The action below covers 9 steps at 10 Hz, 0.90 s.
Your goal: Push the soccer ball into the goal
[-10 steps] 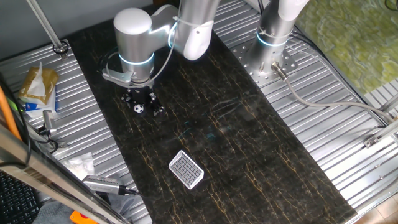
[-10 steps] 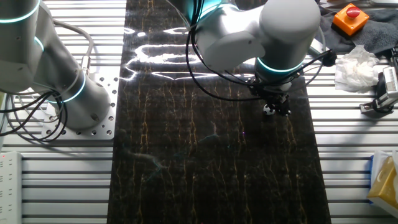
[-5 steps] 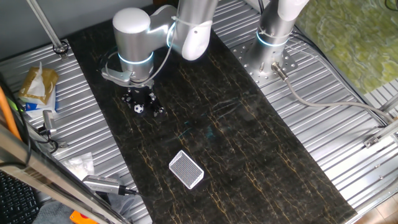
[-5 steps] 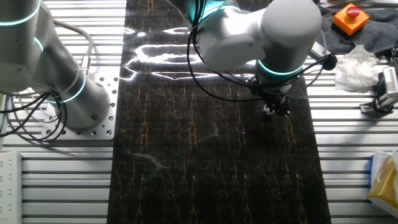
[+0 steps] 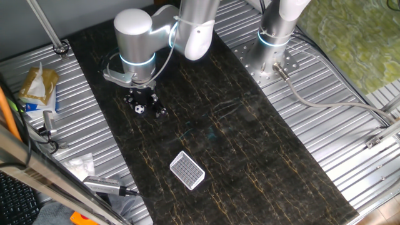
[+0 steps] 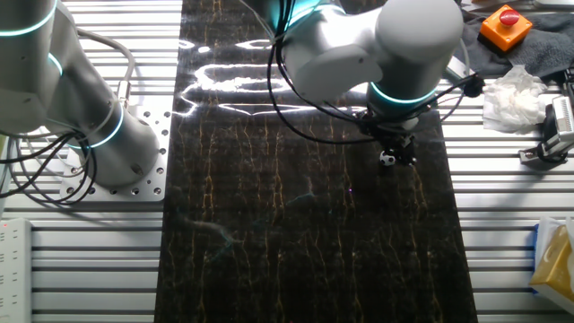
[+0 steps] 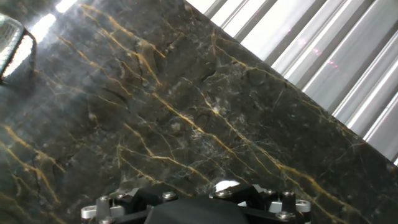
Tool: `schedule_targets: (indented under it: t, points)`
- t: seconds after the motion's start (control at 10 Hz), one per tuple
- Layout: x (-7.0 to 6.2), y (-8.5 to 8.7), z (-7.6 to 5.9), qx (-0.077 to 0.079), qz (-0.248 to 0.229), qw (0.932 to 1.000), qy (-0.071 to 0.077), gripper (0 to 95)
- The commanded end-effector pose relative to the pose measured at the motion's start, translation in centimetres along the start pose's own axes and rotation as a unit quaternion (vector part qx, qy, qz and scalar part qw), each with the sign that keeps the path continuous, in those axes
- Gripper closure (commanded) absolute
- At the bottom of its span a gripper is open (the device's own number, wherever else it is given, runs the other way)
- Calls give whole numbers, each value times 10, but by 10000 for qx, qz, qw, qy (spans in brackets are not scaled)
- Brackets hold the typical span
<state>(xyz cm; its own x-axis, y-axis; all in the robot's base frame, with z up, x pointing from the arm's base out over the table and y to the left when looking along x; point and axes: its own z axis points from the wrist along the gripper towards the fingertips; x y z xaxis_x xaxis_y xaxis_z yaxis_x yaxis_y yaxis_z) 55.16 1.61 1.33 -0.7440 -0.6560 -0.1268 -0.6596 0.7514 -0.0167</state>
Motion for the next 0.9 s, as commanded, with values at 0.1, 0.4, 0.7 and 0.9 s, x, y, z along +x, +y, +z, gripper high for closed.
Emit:
schedule_targets:
  t: [0.1,0.4,0.7,0.9]
  points:
    - [3,5,2,64,51,10000,-5,0]
    - [5,17,0,69,109,9999,-2,0]
    - [9,28,-3,71,132,9999,6,0]
    - [13,38,-3,67,201,9998,0,0]
